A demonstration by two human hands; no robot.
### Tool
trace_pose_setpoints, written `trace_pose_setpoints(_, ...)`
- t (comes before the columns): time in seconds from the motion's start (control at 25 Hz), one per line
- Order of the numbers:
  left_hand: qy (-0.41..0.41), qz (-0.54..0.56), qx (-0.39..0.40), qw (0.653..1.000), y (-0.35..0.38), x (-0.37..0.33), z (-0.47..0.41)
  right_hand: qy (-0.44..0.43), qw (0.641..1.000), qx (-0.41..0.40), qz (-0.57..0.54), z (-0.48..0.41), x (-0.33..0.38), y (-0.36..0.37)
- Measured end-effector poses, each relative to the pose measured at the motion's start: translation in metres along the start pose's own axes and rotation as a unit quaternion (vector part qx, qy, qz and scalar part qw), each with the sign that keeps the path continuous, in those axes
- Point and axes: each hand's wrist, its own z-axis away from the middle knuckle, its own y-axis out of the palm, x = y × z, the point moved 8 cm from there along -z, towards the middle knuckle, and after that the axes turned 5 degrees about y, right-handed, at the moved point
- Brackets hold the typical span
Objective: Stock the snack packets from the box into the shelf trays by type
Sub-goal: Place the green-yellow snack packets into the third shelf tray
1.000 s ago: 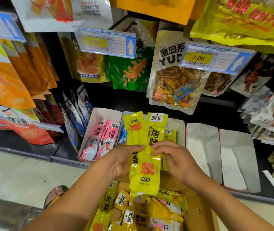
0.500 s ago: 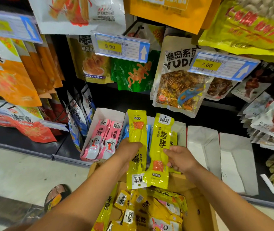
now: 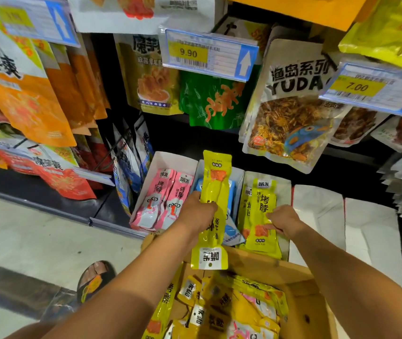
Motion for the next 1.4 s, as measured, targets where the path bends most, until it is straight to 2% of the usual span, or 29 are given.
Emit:
trace_pose_setpoints(0.16,0.004,0.014,-0.010,1.000,-0.005,0.001,-0.004,0.001,0.997,0.025,0.077,-0.026,-0.004,0.028)
trace_pose_setpoints(0.28,0.006,0.021,-0.013,1.000,-0.006,0.002,-0.006,0.026,0.996,0.082,0.040,-0.025,-0.013,0.050)
trace_pose_setpoints(0.52,-0.003,0.016,-0.016,1.000,-0.008,0.006,-0.011,-0.005,0.997,0.076,0.030,-0.010,-0.008,0.035)
trace_pose_setpoints(0.76,0.003,0.054,-0.001,0.999,-0.003,-0.004,0.000,-0.098,0.987,0.127,0.007,0.085,0.039,0.012)
trace_pose_setpoints(0.92,-0.016,0.136,0.023,0.990,0.009,-0.011,0.014,-0.079,0.976,0.203,-0.027,0.173,0.037,0.031)
trace_pose_setpoints(1.04,-0.026,0.170,0.053,0.984,0.021,-0.013,0.026,-0.070,0.976,0.204,-0.022,0.203,0.029,0.041)
trace_pose_setpoints(1.12,-0.023,0.155,0.053,0.986,0.020,-0.015,0.029,-0.063,0.982,0.167,-0.067,0.203,0.030,0.035)
trace_pose_setpoints(1.2,-0.001,0.103,0.019,0.995,0.009,-0.016,0.027,-0.066,0.986,0.118,-0.097,0.192,0.029,0.017)
trace_pose_setpoints(1.28,0.066,-0.017,-0.025,0.997,-0.008,-0.024,0.022,-0.092,0.994,0.054,-0.009,0.175,0.027,0.000)
trace_pose_setpoints(1.32,0.117,-0.096,-0.045,0.987,-0.014,-0.030,0.019,-0.114,0.992,0.026,0.050,0.170,0.030,-0.006)
trace_pose_setpoints(1.4,0.238,-0.257,-0.058,0.935,-0.013,-0.045,0.023,-0.187,0.971,-0.008,0.148,0.166,0.044,-0.014)
